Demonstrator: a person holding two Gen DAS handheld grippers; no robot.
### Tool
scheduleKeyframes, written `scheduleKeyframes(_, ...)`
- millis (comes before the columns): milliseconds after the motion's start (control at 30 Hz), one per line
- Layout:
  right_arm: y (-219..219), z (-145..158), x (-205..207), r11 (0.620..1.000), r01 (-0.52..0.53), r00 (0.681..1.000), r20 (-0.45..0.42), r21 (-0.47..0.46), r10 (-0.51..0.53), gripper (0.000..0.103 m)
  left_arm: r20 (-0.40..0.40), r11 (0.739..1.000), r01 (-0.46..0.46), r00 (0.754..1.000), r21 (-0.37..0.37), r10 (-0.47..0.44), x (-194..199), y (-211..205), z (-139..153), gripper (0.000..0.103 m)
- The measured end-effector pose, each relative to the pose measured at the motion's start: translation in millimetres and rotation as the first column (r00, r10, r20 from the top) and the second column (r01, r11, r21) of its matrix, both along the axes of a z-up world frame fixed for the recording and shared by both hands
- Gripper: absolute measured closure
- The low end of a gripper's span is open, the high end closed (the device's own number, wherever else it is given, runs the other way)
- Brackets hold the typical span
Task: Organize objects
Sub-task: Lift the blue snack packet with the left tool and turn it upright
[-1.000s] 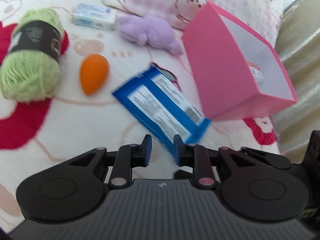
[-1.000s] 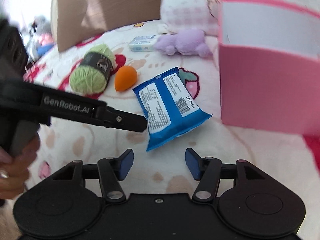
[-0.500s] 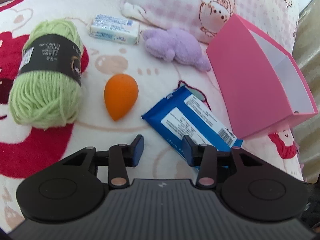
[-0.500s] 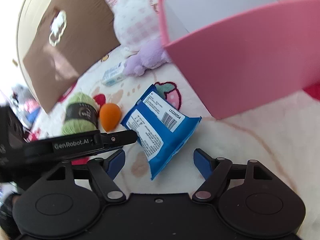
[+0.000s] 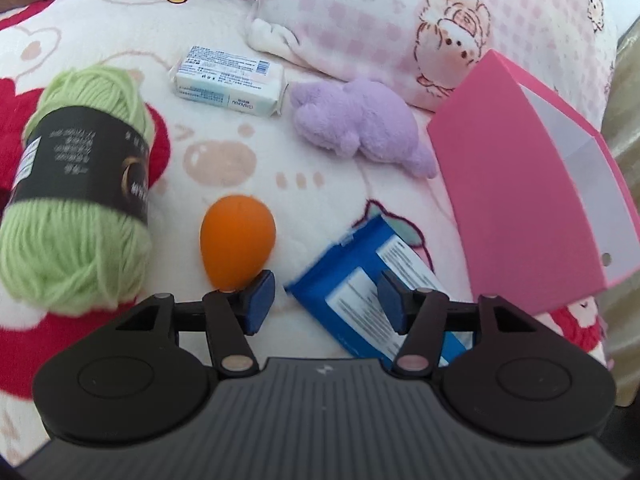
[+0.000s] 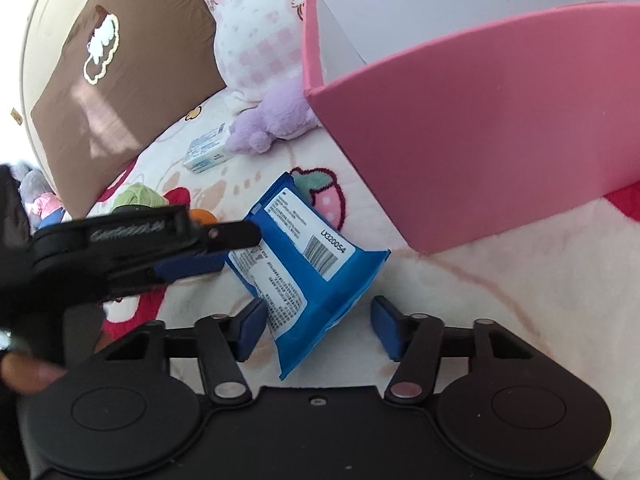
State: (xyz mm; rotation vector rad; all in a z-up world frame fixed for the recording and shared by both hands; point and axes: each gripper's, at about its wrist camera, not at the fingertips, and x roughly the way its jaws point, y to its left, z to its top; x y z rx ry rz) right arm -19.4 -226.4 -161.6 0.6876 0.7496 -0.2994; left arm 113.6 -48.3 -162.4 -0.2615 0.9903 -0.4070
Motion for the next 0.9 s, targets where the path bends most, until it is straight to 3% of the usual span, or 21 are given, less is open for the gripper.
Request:
scheduleKeyframes(167,-9,-1,-5,1.0,-0.018,1.0,0.004,0.005,0.018,0.06,0.053,0.999,0.032,0.998,0.026,-0.034,-3,-6,1,0.045)
scheduleKeyframes(400,-10,-2,-4,0.998,-0.061,0.998,0.007,-0.013,0.061,0.061,0.09,0.999,0.045,0.995,-0.001,-0.044,-9,-5,-1,0.046)
scheduleKeyframes(433,-9,-1,-4,0.997,-0.073,0.997,0.004,-0.027,0.073,0.061,0.086,0.999,0.049,0.995,-0.006,-0.049,-10,-5,-1,0.05)
scheduleKeyframes(467,-8,0,-5,0.996,-0.084,0.996,0.001,-0.041,0.084,0.061,0.077,0.998,0.054,0.996,-0.015,-0.052,-10,-5,-1,0.063)
scheduleKeyframes(600,1,5,-3,0.983,-0.136,0.991,-0.028,-0.122,0.134,0.063,0.04,0.999,0.044,0.998,-0.003,-0.044,-10,0,6,0.076)
scheduleKeyframes(767,18,8,-2,0.944,-0.238,0.971,-0.084,-0.228,0.224,0.062,-0.038,0.998,0.054,0.998,-0.028,-0.055,-17,6,8,0.078)
scheduleKeyframes(900,27,12,-3,0.915,-0.278,0.96,-0.12,-0.292,0.253,0.061,-0.09,0.998,0.06,0.994,-0.004,-0.06,-26,4,9,0.078)
